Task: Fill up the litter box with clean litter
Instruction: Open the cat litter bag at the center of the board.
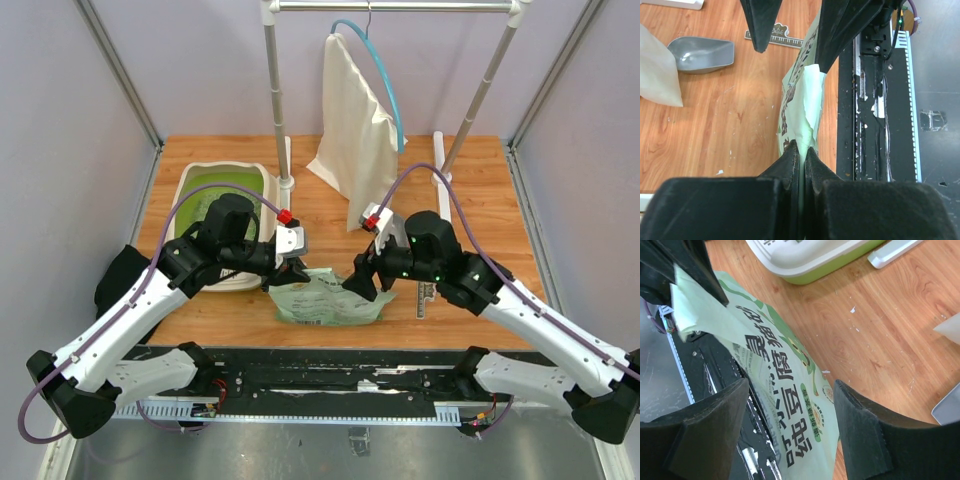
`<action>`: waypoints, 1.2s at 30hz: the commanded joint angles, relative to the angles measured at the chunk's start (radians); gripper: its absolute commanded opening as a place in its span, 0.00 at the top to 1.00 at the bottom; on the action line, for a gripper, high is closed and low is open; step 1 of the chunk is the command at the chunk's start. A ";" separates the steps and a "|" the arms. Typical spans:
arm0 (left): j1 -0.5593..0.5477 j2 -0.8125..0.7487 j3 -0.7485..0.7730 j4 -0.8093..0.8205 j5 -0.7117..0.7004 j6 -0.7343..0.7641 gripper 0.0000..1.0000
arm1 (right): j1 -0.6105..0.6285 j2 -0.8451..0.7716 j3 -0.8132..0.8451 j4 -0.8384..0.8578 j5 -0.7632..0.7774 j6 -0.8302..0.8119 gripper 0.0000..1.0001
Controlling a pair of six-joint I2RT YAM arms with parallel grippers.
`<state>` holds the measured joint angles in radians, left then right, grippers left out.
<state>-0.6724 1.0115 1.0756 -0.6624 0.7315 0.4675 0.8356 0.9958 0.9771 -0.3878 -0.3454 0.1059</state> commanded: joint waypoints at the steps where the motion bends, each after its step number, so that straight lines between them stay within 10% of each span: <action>1: -0.010 -0.026 0.040 0.061 0.050 0.011 0.99 | 0.008 -0.057 0.043 0.027 0.026 0.015 0.31; 25: -0.010 -0.039 0.033 0.086 0.054 -0.002 0.99 | 0.010 0.066 -0.026 -0.091 -0.035 -0.031 0.45; 33: -0.010 0.004 0.064 0.104 0.056 0.037 1.00 | 0.019 0.046 0.011 -0.006 0.181 -0.015 0.98; 36: -0.011 0.031 0.110 0.146 -0.017 0.073 0.99 | 0.019 0.001 -0.016 0.105 0.310 0.001 0.99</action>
<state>-0.6743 1.0271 1.0878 -0.6594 0.7326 0.4843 0.8444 1.0592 0.9665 -0.4229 -0.2306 0.0898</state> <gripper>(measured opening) 0.039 0.016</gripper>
